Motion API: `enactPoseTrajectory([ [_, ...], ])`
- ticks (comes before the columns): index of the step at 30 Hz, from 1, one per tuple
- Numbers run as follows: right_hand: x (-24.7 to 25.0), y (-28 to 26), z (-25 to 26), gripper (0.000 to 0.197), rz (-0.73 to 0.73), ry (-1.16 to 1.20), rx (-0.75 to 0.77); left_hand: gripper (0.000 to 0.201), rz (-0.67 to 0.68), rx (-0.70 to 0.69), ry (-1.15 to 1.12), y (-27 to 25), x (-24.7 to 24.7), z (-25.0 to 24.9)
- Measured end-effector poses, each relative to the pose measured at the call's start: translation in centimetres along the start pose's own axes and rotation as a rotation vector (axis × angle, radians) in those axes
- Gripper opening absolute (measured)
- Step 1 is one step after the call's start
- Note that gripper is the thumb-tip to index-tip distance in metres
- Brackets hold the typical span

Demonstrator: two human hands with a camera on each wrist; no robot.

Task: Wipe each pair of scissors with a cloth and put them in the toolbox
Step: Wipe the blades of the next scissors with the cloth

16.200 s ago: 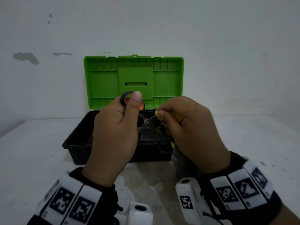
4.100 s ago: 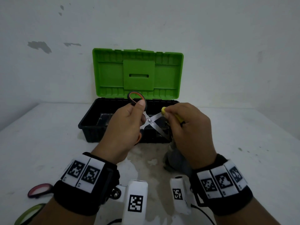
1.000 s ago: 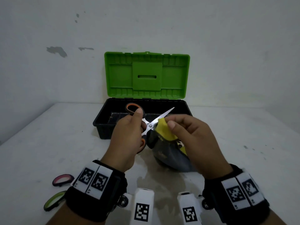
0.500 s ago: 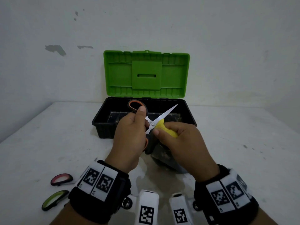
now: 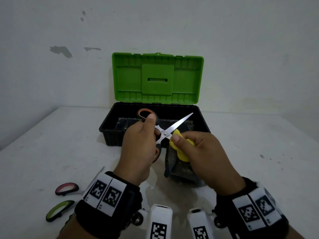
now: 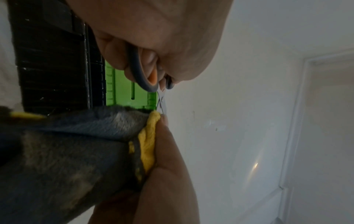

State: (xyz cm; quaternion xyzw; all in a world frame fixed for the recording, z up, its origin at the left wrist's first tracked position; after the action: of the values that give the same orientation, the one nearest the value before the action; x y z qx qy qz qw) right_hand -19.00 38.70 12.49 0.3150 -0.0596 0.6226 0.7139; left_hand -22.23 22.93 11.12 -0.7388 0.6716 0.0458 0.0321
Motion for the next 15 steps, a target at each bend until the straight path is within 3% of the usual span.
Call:
enactPoseTrajectory([
  [6,0.9,-1.1,-1.1,0.03,0.076,0.004,-0.039,0.044,-0.028,-0.002,0.044,0.5,1.2,-0.4],
  [10,2.7,-1.4,-2.7,0.033,0.117,-0.005,-0.085,0.04,-0.121,0.033,0.021,1.5,4.2,-1.4],
  [12,4.1,-0.7,-4.0,0.039,0.068,0.086,-0.159,0.041,-0.044,0.036,0.098,1.8,4.7,-1.8],
  [15,4.7,1.1,-5.6,0.037,0.024,0.428,-0.343,0.038,0.181,0.041,0.323,1.1,3.2,-1.3],
])
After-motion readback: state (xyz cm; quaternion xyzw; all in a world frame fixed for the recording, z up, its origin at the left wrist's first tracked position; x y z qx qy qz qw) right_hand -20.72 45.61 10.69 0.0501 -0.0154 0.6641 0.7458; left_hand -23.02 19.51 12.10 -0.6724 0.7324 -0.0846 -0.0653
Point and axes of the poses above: each hand's wrist, its own y-axis towards the middle knuckle, its own x-axis out of the back of the hand, z = x × y, the point moved 8 cm from there along y, towards the middle knuckle, and after that the axes turned 1 degree about z, right-handed, at the moved point
